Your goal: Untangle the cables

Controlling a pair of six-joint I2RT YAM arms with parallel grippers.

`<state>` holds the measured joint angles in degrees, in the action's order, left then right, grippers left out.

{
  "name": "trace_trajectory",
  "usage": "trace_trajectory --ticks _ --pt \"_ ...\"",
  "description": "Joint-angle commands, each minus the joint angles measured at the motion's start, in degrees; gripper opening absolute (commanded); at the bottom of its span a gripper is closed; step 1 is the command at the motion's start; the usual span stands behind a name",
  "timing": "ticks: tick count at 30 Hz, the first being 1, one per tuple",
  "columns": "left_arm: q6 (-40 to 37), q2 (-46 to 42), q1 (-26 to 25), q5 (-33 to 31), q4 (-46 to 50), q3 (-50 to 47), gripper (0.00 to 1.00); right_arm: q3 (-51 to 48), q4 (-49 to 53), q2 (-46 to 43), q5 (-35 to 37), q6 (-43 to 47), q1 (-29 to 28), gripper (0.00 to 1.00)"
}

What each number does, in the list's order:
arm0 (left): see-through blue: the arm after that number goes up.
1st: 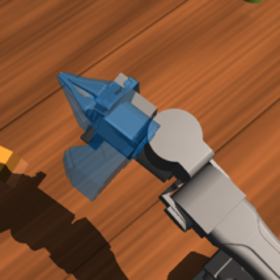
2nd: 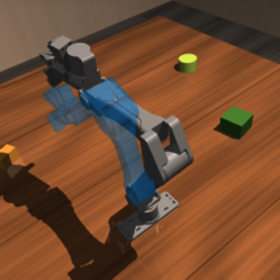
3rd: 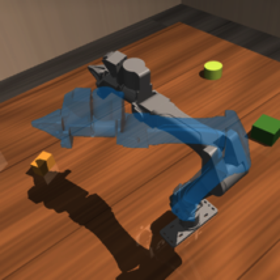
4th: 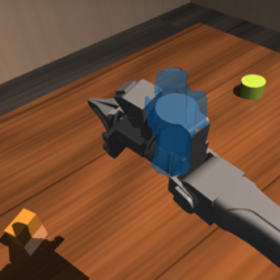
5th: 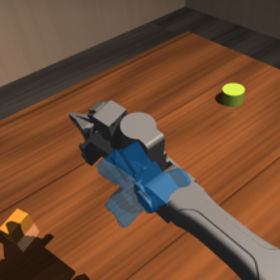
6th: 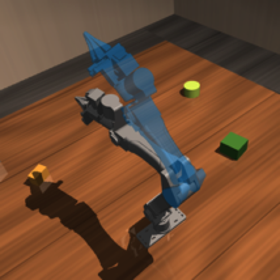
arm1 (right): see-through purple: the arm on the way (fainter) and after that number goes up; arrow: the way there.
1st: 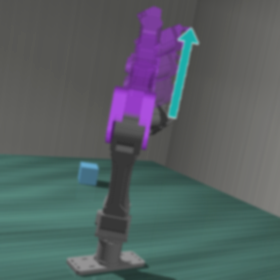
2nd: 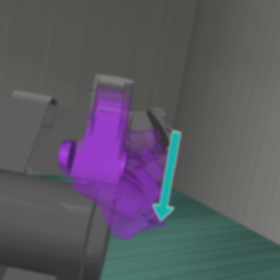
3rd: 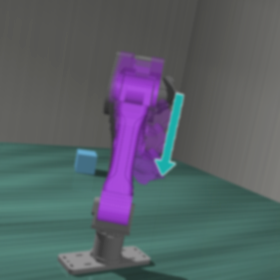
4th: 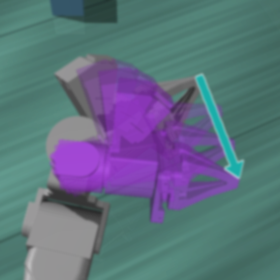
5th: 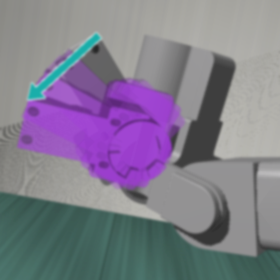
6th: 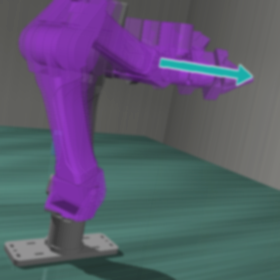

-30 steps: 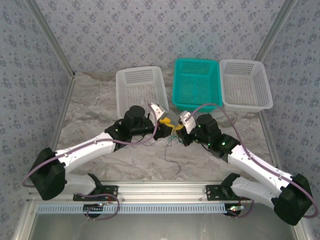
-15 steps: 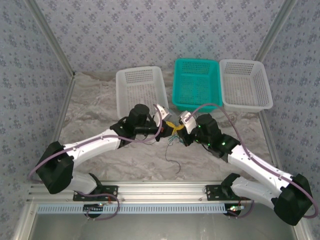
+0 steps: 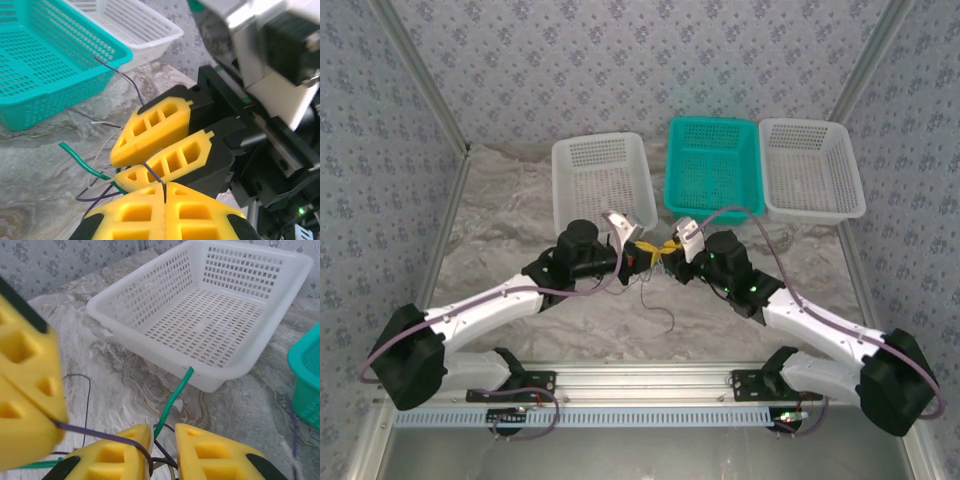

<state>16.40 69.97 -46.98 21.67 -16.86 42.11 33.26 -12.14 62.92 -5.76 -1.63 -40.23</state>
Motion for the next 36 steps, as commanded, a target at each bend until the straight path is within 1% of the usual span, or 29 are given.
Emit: trace_trajectory --ticks 1,5,7,10,13,17,18,19,20,22,23,24,25,28,30,31,36 --pt "2.05 -9.83 0.15 -0.29 -9.45 1.06 0.0 -4.49 4.88 6.78 15.48 -7.76 5.73 0.21" --pt "0.99 -15.22 0.18 -4.35 -6.37 0.7 0.0 -5.42 4.7 13.35 14.67 -14.67 10.77 0.22" --pt "-0.38 -16.97 0.15 -5.78 -3.14 1.01 0.0 -4.54 5.35 14.41 11.56 -15.2 11.36 0.22" --pt "-1.07 -17.8 0.14 -6.64 -0.64 0.39 0.0 -4.52 3.71 13.23 7.51 -14.35 10.09 0.22" --pt "-1.08 -16.79 0.15 -6.19 0.57 -0.35 0.0 -3.93 4.05 11.63 5.9 -13.09 8.51 0.22" --pt "-1.29 -14.49 0.12 -8.54 2.57 -1.99 0.0 -3.73 6.09 6.79 5.98 -13.58 7.49 0.24" --pt "-1.29 -14.19 0.09 -9.31 2.75 -2.67 0.02 -3.95 6.94 4.74 7.08 -14.22 7.53 0.25" --pt "-1.29 -14.08 0.05 -10.02 2.79 -3.26 0.06 -4.15 7.74 2.58 8.62 -15.01 7.77 0.28" --pt "-1.28 -14.12 0.08 -10.37 2.83 -3.68 0.09 -4.38 8.41 0.58 9.94 -15.64 8.26 0.33" --pt "-1.29 -14.29 0.05 -10.83 2.9 -4.35 0.15 -5.06 8.35 -2.67 11.95 -16.39 10.15 0.5" --pt "-1.26 -14.38 0.05 -10.85 2.83 -4.49 0.17 -5.19 7.88 -3.0 11.46 -16.56 11.42 0.58" --pt "-1.35 -14.43 0.07 -10.81 2.82 -4.58 0.19 -5.11 6.92 -2.52 9.23 -16.4 13.46 0.66" --pt "-1.37 -14.35 0.12 -10.66 2.8 -4.62 0.21 -4.42 6.08 -1.26 6.01 -16.78 15.72 0.7" --pt "-1.29 -14.23 0.09 -10.36 2.62 -4.59 0.25 -0.67 3.89 7.28 -6.22 -19.62 21.25 0.75" --pt "-0.94 -14.5 -0.02 -10.17 2.56 -4.63 0.28 0.88 0.25 12.58 -10.24 -21.55 21.72 0.75" --pt "-0.78 -14.73 0.0 -10.22 2.6 -4.69 0.3 1.09 -2.59 15.13 -10.93 -22.27 21.37 0.75" --pt "-0.45 -16.28 -0.08 -10.51 3.28 -5.1 0.35 0.83 -12.25 23.45 -6.81 -23.35 20.79 0.72"
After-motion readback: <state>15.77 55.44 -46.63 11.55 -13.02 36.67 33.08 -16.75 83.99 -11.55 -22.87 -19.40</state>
